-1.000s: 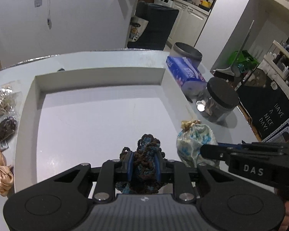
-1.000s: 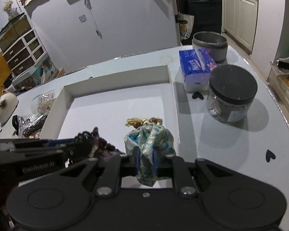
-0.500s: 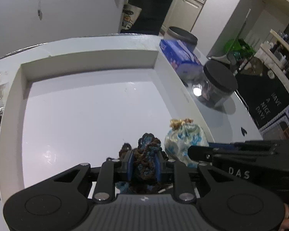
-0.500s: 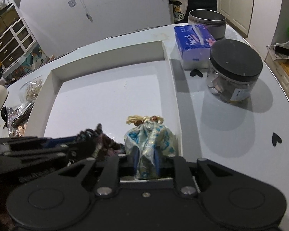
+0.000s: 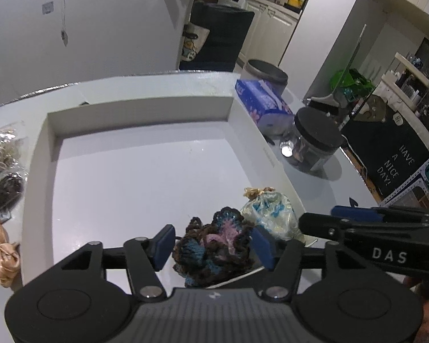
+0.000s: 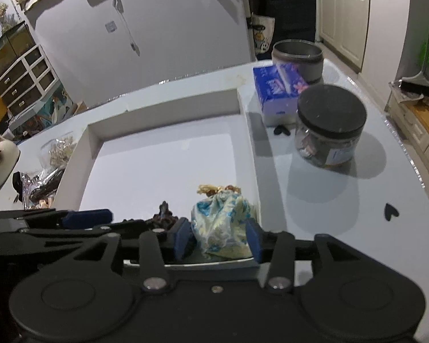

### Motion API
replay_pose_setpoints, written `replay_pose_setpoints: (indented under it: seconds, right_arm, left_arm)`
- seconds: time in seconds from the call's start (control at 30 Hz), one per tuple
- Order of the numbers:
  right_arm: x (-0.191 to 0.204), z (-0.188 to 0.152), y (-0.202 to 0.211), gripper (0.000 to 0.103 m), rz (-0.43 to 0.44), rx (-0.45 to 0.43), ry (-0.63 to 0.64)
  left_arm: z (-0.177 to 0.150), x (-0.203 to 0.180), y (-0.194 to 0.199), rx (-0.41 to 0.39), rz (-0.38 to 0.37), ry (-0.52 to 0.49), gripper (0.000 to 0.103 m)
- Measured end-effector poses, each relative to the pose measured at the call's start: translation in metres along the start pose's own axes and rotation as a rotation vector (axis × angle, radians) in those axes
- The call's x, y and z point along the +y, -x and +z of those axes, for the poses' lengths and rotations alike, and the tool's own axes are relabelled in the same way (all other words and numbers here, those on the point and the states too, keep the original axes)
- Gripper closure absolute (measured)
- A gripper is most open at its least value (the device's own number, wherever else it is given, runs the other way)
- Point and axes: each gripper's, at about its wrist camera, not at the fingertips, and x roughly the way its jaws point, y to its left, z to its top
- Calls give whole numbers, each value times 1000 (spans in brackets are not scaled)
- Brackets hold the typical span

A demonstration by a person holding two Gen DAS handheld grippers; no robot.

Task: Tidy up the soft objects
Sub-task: 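Lower both items into the white tray and open both tools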

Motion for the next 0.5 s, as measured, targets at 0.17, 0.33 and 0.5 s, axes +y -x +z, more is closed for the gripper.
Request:
replay_pose_setpoints:
  seconds: [0.17, 0.33, 0.5]
  right_arm:
    - [0, -3, 14, 37, -33, -40, 13]
    - [1, -7, 28, 23, -47, -74, 26]
    - [1, -15, 41, 15, -66, -99, 31]
  left_arm:
    - [-4, 1, 18, -32, 18, -5, 34]
    - [-9, 3, 35, -67, 43, -12, 19]
    - [-18, 8, 50, -88, 64, 3, 10]
